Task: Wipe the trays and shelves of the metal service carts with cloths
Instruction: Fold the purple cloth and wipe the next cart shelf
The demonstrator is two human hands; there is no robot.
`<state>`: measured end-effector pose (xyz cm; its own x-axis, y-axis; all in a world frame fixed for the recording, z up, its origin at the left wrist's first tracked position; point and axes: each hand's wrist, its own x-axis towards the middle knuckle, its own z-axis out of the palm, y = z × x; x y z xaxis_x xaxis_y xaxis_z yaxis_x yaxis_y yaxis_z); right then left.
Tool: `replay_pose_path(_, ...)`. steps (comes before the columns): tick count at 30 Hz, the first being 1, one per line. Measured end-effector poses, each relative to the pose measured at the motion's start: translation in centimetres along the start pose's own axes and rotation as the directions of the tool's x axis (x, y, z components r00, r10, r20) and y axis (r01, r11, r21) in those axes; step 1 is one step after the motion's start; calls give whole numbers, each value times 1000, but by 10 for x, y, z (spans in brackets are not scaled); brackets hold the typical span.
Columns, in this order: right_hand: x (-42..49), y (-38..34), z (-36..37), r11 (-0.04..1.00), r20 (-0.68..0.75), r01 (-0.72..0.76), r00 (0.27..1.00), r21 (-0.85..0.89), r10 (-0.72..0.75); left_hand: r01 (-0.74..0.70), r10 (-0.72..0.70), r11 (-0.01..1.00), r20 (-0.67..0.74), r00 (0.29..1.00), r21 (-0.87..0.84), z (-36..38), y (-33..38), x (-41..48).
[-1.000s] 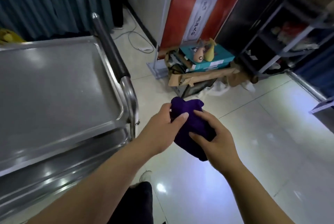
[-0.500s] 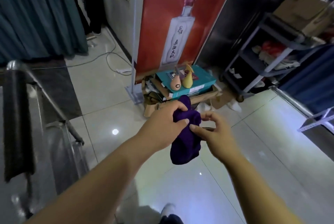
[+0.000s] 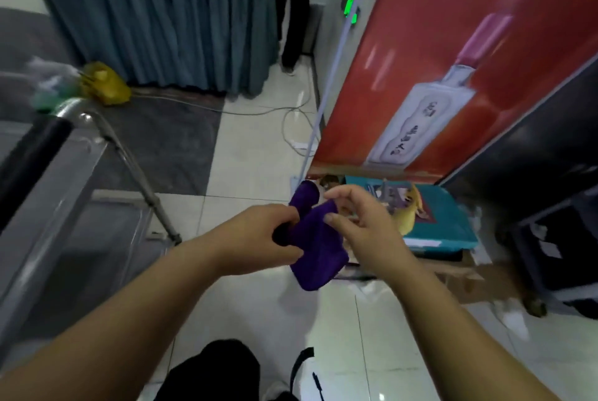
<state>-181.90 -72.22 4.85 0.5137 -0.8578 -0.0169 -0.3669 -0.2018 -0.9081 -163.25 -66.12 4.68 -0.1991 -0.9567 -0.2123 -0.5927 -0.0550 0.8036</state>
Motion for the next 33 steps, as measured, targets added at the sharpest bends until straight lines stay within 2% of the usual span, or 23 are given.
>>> replay_pose_path(3,54,6,10,966,110,168,983,-194,-149,41,-46,997,-77,996,-62,-18,-16,17)
replay_pose_path(4,72,9,14,960,165,196,972,-198,-164,54,-61,995,-91,994,-78,-27,-23,22)
replay_pose_path(8,145,18,27,1000,377,0,926,13,-5,98,-115,989,-160,980,-108,-70,-51,52)
replay_pose_path(12,224,18,36,999,352,32,936,3,-31,129,-188,949,-187,964,-287,-118,-83,101)
replay_pose_path(16,310,4,45,999,379,17,925,-39,-1,176,-232,966,-343,910,-187,-178,-116,149)
replay_pose_path(19,364,-10,55,1000,498,-7,867,7,3,170,-213,975,-390,896,-142,-223,-133,174)
replay_pose_path(23,429,-16,81,958,617,215,785,-187,-56,149,-214,972,-431,877,-180,-271,-156,192)
replay_pose_path(25,465,-19,99,953,656,254,749,-164,-87,144,-235,963,-459,857,-226,-292,-171,199)
replay_pose_path(27,506,-23,120,972,701,219,707,-85,-98,157,-285,947,-510,811,-279,-311,-187,208)
replay_pose_path(30,569,-27,155,957,742,274,661,-96,-115,194,-362,924,-584,727,-331,-341,-218,223)
replay_pose_path(33,633,-34,189,908,785,396,602,-138,-144,348,-479,877,-663,575,-331,-369,-252,239)
